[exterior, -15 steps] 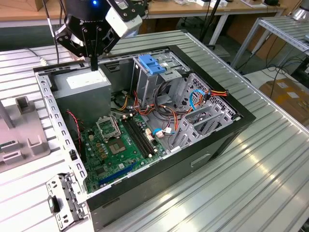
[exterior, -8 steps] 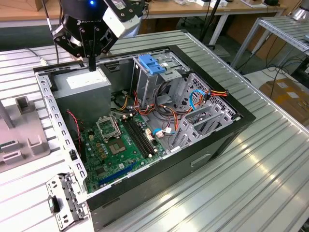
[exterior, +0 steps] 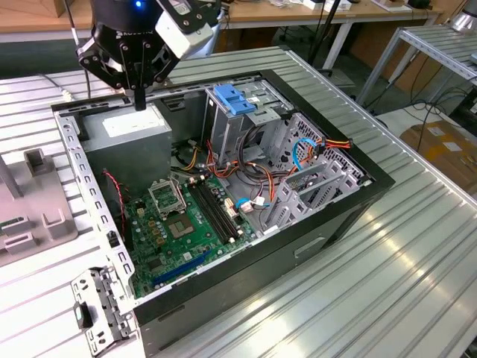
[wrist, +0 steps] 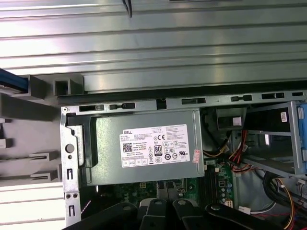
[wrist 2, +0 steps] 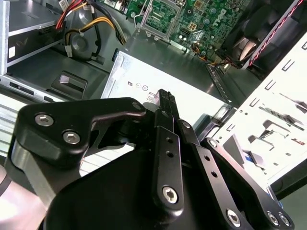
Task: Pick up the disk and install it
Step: 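Reach for the disk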
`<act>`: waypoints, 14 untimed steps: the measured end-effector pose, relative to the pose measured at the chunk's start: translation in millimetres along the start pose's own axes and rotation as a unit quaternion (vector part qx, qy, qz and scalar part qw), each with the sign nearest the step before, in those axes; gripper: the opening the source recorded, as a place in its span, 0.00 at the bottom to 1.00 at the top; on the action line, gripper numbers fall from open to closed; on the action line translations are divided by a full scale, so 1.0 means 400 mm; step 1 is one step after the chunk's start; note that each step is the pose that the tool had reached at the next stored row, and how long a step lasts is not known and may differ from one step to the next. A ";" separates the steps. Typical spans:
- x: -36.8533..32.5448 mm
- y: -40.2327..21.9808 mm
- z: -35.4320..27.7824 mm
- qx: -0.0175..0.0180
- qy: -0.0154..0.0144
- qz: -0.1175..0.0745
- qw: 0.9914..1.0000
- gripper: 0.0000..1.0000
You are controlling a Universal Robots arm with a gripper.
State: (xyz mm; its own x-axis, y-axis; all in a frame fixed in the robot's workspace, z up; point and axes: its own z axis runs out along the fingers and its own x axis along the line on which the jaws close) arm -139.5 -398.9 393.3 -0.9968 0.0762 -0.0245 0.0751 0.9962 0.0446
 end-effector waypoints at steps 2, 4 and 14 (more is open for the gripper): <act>0.002 0.000 0.000 0.000 0.000 0.000 1.000 0.11; 0.003 0.000 0.000 0.000 0.000 0.000 1.000 0.11; 0.009 -0.001 0.000 0.000 0.000 0.000 1.000 0.11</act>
State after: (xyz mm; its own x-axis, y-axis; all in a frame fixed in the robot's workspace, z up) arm -143.0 -398.9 393.3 -0.9968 0.0762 -0.0245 0.0751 0.9962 0.0445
